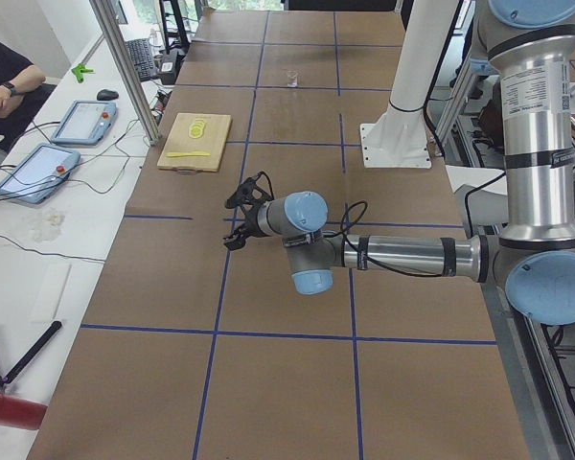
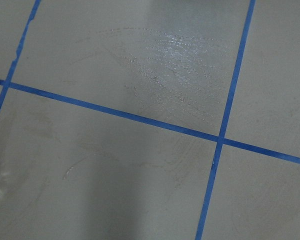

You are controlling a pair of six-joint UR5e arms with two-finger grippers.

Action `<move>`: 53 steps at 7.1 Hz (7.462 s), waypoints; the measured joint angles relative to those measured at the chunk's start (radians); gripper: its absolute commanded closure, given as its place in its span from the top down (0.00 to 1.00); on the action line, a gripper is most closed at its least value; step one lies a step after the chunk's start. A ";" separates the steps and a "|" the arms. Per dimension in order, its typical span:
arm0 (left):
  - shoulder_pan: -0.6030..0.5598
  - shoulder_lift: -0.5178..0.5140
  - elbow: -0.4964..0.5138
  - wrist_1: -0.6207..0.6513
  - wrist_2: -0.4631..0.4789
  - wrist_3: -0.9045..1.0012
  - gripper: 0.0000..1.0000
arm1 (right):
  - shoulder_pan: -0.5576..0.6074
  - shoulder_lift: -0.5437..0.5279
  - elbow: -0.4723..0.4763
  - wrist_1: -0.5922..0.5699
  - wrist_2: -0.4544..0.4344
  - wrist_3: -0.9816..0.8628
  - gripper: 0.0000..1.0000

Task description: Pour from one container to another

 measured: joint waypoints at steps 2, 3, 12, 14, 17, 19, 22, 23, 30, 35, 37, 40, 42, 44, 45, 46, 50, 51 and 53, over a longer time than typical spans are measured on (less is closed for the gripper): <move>0.143 0.046 -0.056 -0.063 0.164 -0.107 1.00 | 0.002 -0.005 0.001 0.001 0.001 0.000 1.00; 0.219 0.069 -0.093 -0.069 0.261 -0.144 1.00 | 0.003 -0.008 0.003 0.001 0.001 -0.001 1.00; 0.904 0.102 -0.129 -0.084 1.262 -0.325 1.00 | 0.018 -0.014 0.007 0.002 0.001 -0.001 1.00; 0.976 0.091 -0.089 -0.084 1.371 -0.330 1.00 | 0.018 -0.013 0.006 0.001 0.001 0.000 1.00; 1.047 0.066 -0.051 -0.083 1.457 -0.331 1.00 | 0.018 -0.013 0.006 0.001 0.001 0.000 1.00; 1.064 0.034 -0.011 -0.084 1.473 -0.333 1.00 | 0.018 -0.012 0.006 0.001 0.001 0.000 1.00; 1.081 -0.005 0.059 -0.084 1.484 -0.379 0.89 | 0.018 -0.010 0.006 0.002 0.001 0.000 1.00; 1.085 -0.021 0.080 -0.083 1.498 -0.384 0.77 | 0.018 -0.010 0.006 0.002 0.000 0.000 1.00; 1.116 -0.038 0.102 -0.086 1.511 -0.391 0.61 | 0.018 -0.010 0.006 0.001 0.001 0.000 1.00; 1.119 -0.033 0.108 -0.093 1.511 -0.391 0.61 | 0.019 -0.010 0.006 0.002 0.001 -0.001 1.00; 1.118 -0.032 0.110 -0.096 1.511 -0.390 0.61 | 0.019 -0.011 0.006 0.002 0.001 -0.001 1.00; 1.118 -0.030 0.112 -0.097 1.511 -0.390 0.57 | 0.019 -0.010 0.007 0.002 0.001 -0.001 1.00; 1.117 -0.028 0.112 -0.098 1.511 -0.390 0.57 | 0.019 -0.011 0.008 0.002 0.001 -0.001 1.00; 1.117 -0.027 0.111 -0.098 1.511 -0.390 0.57 | 0.019 -0.011 0.008 0.002 0.001 -0.002 1.00; 1.117 -0.027 0.111 -0.098 1.511 -0.390 0.57 | 0.019 -0.011 0.008 0.002 0.001 -0.002 1.00; 1.117 -0.027 0.110 -0.098 1.511 -0.390 0.57 | 0.019 -0.011 0.008 0.002 0.001 -0.002 1.00; 1.117 -0.025 0.108 -0.098 1.511 -0.389 0.57 | 0.019 -0.011 0.008 0.002 0.000 -0.003 1.00; 1.117 -0.024 0.107 -0.098 1.511 -0.388 0.57 | 0.019 -0.011 0.008 0.002 0.000 -0.003 1.00; 1.114 -0.023 0.107 -0.098 1.509 -0.387 0.57 | 0.019 -0.011 0.008 0.002 0.001 -0.003 1.00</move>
